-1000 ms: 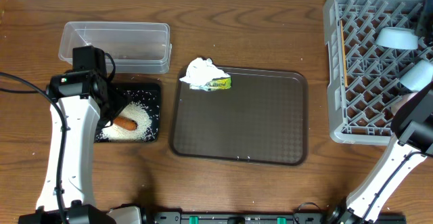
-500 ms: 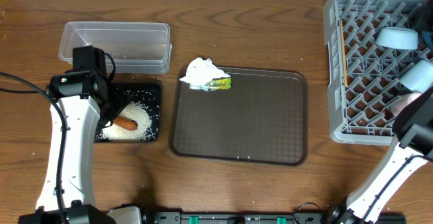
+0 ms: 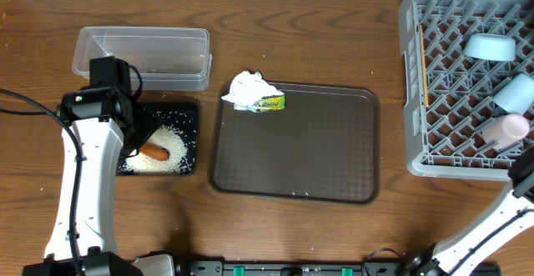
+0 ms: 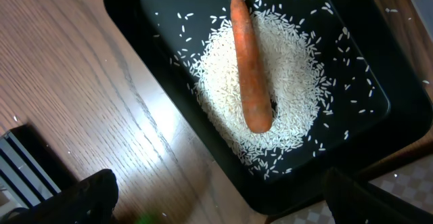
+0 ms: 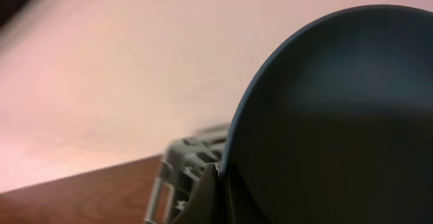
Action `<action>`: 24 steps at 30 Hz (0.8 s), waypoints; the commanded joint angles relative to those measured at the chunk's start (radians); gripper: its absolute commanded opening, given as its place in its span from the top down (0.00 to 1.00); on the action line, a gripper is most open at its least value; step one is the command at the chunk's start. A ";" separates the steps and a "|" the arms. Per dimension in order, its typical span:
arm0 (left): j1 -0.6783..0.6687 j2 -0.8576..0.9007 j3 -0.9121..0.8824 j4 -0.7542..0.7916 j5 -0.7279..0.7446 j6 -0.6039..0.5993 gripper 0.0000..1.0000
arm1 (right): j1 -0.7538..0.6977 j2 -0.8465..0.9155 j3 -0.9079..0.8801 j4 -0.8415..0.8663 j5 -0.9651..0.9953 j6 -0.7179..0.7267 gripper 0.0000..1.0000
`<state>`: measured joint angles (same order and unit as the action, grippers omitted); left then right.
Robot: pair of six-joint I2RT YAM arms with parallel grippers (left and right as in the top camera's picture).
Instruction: Sort waste into correct bins and load items into the dishwasher rack
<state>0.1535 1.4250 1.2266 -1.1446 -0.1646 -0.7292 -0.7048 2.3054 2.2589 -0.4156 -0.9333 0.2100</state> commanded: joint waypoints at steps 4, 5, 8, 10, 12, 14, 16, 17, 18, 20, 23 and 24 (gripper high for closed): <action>0.003 0.000 0.013 -0.003 -0.020 -0.005 0.01 | 0.000 -0.029 -0.020 0.034 -0.164 0.076 0.99; 0.003 0.000 0.013 -0.003 -0.020 -0.005 0.01 | 0.003 -0.029 -0.035 0.061 -0.179 0.091 0.99; 0.003 0.000 0.013 -0.003 -0.020 -0.005 0.01 | 0.024 -0.029 -0.099 0.207 -0.219 0.203 0.99; 0.003 0.000 0.013 -0.003 -0.020 -0.005 0.01 | 0.037 -0.029 -0.140 0.301 -0.223 0.289 0.99; 0.003 0.000 0.013 -0.003 -0.020 -0.005 0.01 | 0.043 -0.029 -0.167 0.328 -0.223 0.295 0.99; 0.003 0.000 0.013 -0.003 -0.020 -0.005 0.01 | 0.047 -0.029 -0.190 0.328 -0.222 0.294 0.99; 0.003 0.000 0.013 -0.003 -0.020 -0.005 0.01 | 0.048 -0.029 -0.217 0.346 -0.219 0.294 0.99; 0.003 0.000 0.013 -0.003 -0.020 -0.005 0.01 | 0.048 -0.029 -0.230 0.361 -0.219 0.295 0.99; 0.003 0.000 0.013 -0.003 -0.020 -0.005 0.01 | 0.047 -0.029 -0.241 0.375 -0.219 0.295 0.99; 0.003 0.000 0.013 -0.003 -0.020 -0.005 0.01 | 0.042 -0.029 -0.251 0.390 -0.212 0.306 0.99; 0.003 0.000 0.013 -0.003 -0.020 -0.005 0.01 | 0.025 -0.029 -0.253 0.390 -0.198 0.318 0.99; 0.003 0.000 0.013 -0.003 -0.020 -0.005 0.01 | 0.018 -0.029 -0.253 0.390 -0.197 0.328 0.99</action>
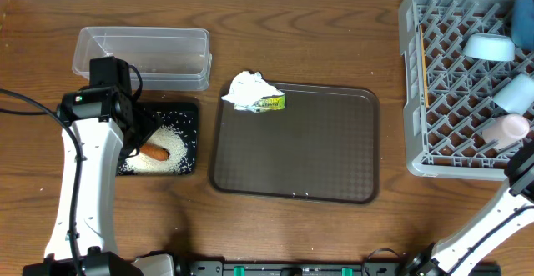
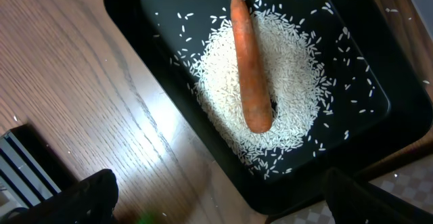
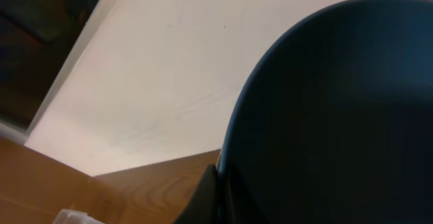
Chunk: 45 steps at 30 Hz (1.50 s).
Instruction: Sort waste into correct bins and load items into the dishwasher rack
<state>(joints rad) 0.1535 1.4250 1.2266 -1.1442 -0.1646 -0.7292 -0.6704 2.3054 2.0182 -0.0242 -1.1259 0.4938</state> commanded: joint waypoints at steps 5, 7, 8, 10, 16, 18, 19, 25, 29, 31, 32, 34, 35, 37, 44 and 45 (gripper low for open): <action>0.003 0.000 0.013 -0.003 -0.020 -0.005 0.01 | -0.056 -0.029 -0.012 -0.002 -0.004 0.060 0.99; 0.003 0.000 0.013 -0.003 -0.020 -0.005 0.01 | -0.075 -0.029 -0.012 -0.003 -0.004 0.068 0.99; 0.003 0.000 0.013 -0.003 -0.020 -0.005 0.01 | -0.085 -0.029 -0.012 -0.003 -0.004 0.080 0.99; 0.003 0.000 0.013 -0.003 -0.020 -0.005 0.01 | -0.100 -0.029 -0.012 -0.005 -0.004 0.095 0.99; 0.003 0.000 0.013 -0.003 -0.020 -0.005 0.01 | -0.117 -0.029 -0.012 -0.005 -0.012 0.140 0.99; 0.003 0.000 0.013 -0.003 -0.020 -0.005 0.01 | -0.106 -0.029 -0.012 0.019 -0.013 0.183 0.99; 0.003 0.000 0.013 -0.003 -0.020 -0.005 0.01 | -0.101 -0.029 -0.012 0.030 -0.013 0.193 0.99; 0.003 0.000 0.013 -0.003 -0.020 -0.005 0.01 | -0.040 -0.029 -0.012 0.102 -0.030 0.210 0.99; 0.003 0.000 0.013 -0.003 -0.020 -0.005 0.01 | -0.002 -0.029 -0.012 0.112 -0.025 0.209 0.99; 0.003 0.000 0.013 -0.003 -0.020 -0.005 0.01 | 0.012 -0.029 -0.012 0.110 -0.006 0.208 0.99; 0.003 0.000 0.013 -0.003 -0.020 -0.005 0.01 | 0.016 -0.029 -0.012 0.110 -0.001 0.208 0.99; 0.003 0.000 0.013 -0.003 -0.020 -0.005 0.01 | 0.016 -0.027 -0.012 0.109 0.004 0.203 0.99; 0.003 0.000 0.013 -0.003 -0.020 -0.005 0.01 | 0.014 -0.027 -0.012 0.104 0.005 0.196 0.99; 0.003 0.000 0.013 -0.003 -0.020 -0.005 0.01 | 0.005 -0.027 -0.012 0.078 0.011 0.173 0.99; 0.003 0.000 0.013 -0.003 -0.020 -0.005 0.01 | -0.042 -0.027 -0.013 -0.047 0.043 0.102 0.99; 0.003 0.000 0.013 -0.003 -0.020 -0.005 0.01 | -0.048 -0.027 -0.013 -0.048 0.044 0.103 0.99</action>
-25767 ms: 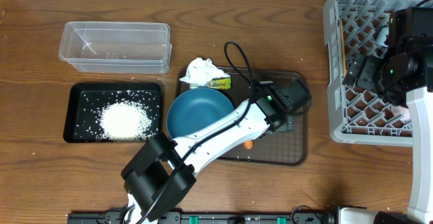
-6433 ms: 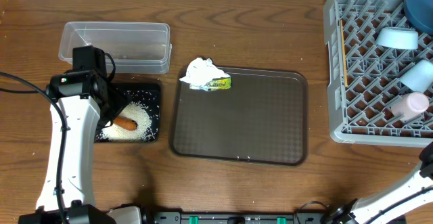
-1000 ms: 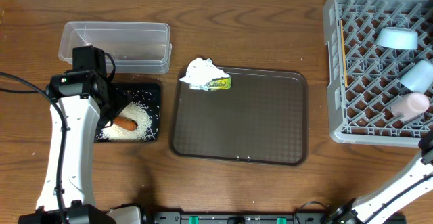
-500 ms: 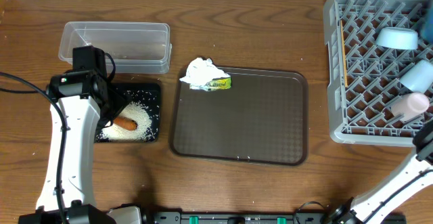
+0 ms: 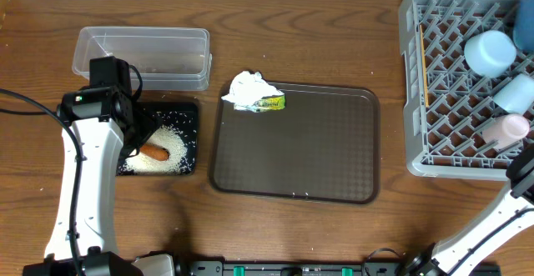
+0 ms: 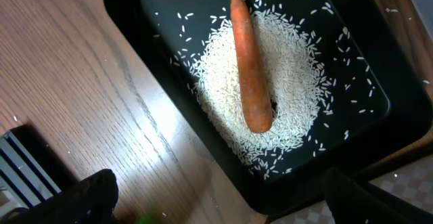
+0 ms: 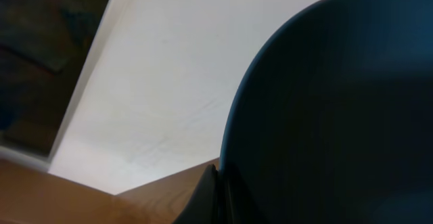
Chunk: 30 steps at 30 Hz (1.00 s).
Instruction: Sort waste into correct bins and load items into the dishwasher rack
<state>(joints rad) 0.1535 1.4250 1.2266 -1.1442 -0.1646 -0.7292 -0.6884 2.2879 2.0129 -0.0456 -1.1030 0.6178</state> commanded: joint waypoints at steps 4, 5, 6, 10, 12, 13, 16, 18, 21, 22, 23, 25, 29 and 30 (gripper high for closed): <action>0.003 0.000 0.013 -0.003 -0.020 -0.005 0.01 | -0.053 -0.009 -0.008 -0.025 0.023 -0.021 0.99; 0.003 0.000 0.013 -0.003 -0.020 -0.005 0.01 | -0.058 -0.009 -0.008 -0.026 0.022 -0.021 0.99; 0.003 0.000 0.013 -0.003 -0.020 -0.005 0.01 | -0.062 -0.008 -0.008 -0.028 0.022 -0.021 0.99; 0.003 0.000 0.013 -0.003 -0.020 -0.005 0.01 | -0.064 -0.008 -0.008 -0.029 0.014 -0.010 0.99; 0.003 0.000 0.013 -0.003 -0.020 -0.005 0.01 | -0.057 -0.008 -0.008 -0.009 0.010 0.026 0.99; 0.003 0.000 0.013 -0.003 -0.019 -0.005 0.01 | -0.053 -0.008 -0.008 0.006 0.007 0.047 0.99; 0.003 0.000 0.013 -0.003 -0.020 -0.005 0.01 | -0.032 -0.008 -0.008 0.083 -0.015 0.104 0.99; 0.003 0.000 0.013 -0.003 -0.020 -0.005 0.01 | -0.017 -0.008 -0.008 0.121 -0.015 0.131 0.99; 0.003 0.000 0.013 -0.003 -0.020 -0.005 0.01 | 0.002 -0.005 -0.008 0.124 -0.002 0.129 0.99; 0.003 0.000 0.013 -0.003 -0.020 -0.005 0.01 | 0.006 -0.001 -0.008 0.124 0.000 0.129 0.99; 0.003 0.000 0.013 -0.003 -0.019 -0.005 0.01 | 0.008 0.006 -0.008 0.124 0.000 0.129 0.99; 0.003 0.000 0.013 -0.003 -0.020 -0.005 0.01 | 0.009 0.026 -0.008 0.123 -0.001 0.130 0.99; 0.003 0.000 0.013 -0.003 -0.020 -0.005 0.01 | 0.003 0.081 -0.008 0.122 -0.003 0.154 0.99; 0.003 0.000 0.013 -0.003 -0.020 -0.005 0.01 | 0.000 0.088 -0.008 0.122 -0.005 0.156 0.99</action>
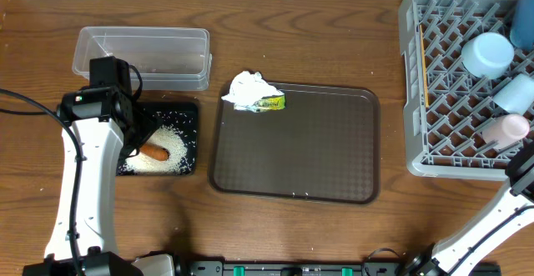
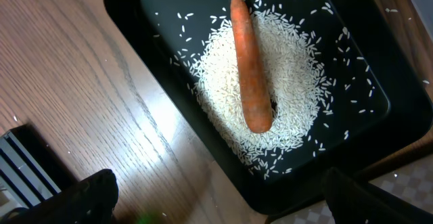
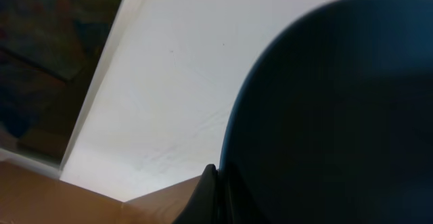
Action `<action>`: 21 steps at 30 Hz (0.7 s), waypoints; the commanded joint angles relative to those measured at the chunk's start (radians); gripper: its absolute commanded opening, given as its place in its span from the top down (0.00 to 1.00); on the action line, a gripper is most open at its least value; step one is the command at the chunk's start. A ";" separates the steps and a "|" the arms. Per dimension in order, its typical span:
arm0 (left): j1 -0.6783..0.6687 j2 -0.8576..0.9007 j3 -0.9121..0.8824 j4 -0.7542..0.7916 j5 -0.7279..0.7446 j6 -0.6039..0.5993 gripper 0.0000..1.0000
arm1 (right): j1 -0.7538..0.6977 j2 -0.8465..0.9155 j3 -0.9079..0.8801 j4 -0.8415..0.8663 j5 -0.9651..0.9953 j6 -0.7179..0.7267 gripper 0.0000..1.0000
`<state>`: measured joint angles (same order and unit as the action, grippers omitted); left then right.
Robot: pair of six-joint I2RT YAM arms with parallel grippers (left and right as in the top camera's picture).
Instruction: Sort waste into correct bins and load items into the dishwasher rack
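Note:
My left gripper (image 2: 226, 207) hangs open over the near corner of a black tray (image 2: 125, 21) that holds rice and a carrot (image 2: 249, 68); in the overhead view this gripper (image 1: 138, 138) is above the carrot (image 1: 154, 152). Crumpled white paper (image 1: 248, 88) and a yellow-green wrapper (image 1: 270, 102) lie at the brown tray's (image 1: 300, 176) far left corner. My right gripper (image 3: 220, 190) is shut on the rim of a blue bowl (image 3: 325, 116) that fills its view; the overhead view does not show this gripper. The grey dishwasher rack (image 1: 413, 101) stands at the right.
A clear plastic container (image 1: 142, 55) sits behind the black tray. In the rack are a pale blue bowl (image 1: 488, 53), a pale blue cup (image 1: 513, 92) and a pink cup (image 1: 505, 130). My right arm (image 1: 492, 226) rises from the near right corner.
The right wrist view has tilted a little further up the white wall with the bowl still held. The left arm, carrot and paper have not moved.
First the right wrist saw the rack's corner under the held bowl, and the rack's pale blue bowl showed edge-on. Then that view faced the wall. Later the pale bowl showed as a full circle. The left gripper stayed open over the carrot throughout.

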<state>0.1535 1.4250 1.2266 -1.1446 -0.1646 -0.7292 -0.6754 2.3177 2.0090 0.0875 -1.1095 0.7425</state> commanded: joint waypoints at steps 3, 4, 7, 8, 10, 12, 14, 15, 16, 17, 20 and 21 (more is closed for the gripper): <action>0.003 0.000 0.013 -0.003 -0.019 -0.005 0.01 | -0.030 0.064 -0.004 -0.008 0.002 0.031 0.99; 0.003 0.000 0.013 -0.003 -0.019 -0.005 0.01 | -0.036 0.064 -0.004 -0.001 0.002 0.031 0.99; 0.003 0.000 0.013 -0.003 -0.020 -0.005 0.01 | -0.060 0.064 -0.004 0.023 -0.006 0.058 0.99; 0.003 0.000 0.013 -0.003 -0.019 -0.005 0.01 | -0.068 0.064 -0.004 0.021 -0.007 0.058 0.99; 0.003 0.000 0.013 -0.003 -0.020 -0.005 0.01 | -0.079 0.064 -0.004 0.021 -0.018 0.058 0.99; 0.003 0.000 0.013 -0.003 -0.020 -0.005 0.01 | -0.086 0.064 -0.004 0.021 -0.025 0.076 0.99; 0.003 0.000 0.013 -0.003 -0.020 -0.005 0.01 | -0.091 0.064 -0.004 0.021 -0.025 0.117 0.99; 0.003 0.000 0.013 -0.003 -0.020 -0.005 0.01 | -0.092 0.064 -0.004 0.021 -0.029 0.135 0.99; 0.003 0.000 0.013 -0.003 -0.020 -0.005 0.01 | -0.092 0.064 -0.004 0.022 -0.034 0.149 0.99; 0.003 0.000 0.013 -0.003 -0.019 -0.005 0.01 | -0.092 0.064 -0.004 0.022 -0.040 0.163 0.99; 0.003 0.000 0.013 -0.003 -0.020 -0.005 0.01 | -0.092 0.064 -0.004 0.056 -0.071 0.205 0.99; 0.003 0.000 0.013 -0.003 -0.020 -0.005 0.01 | -0.090 0.064 -0.004 0.079 -0.080 0.225 0.99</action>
<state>0.1535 1.4250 1.2266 -1.1446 -0.1646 -0.7292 -0.7563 2.3352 2.0148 0.1635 -1.1763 0.8619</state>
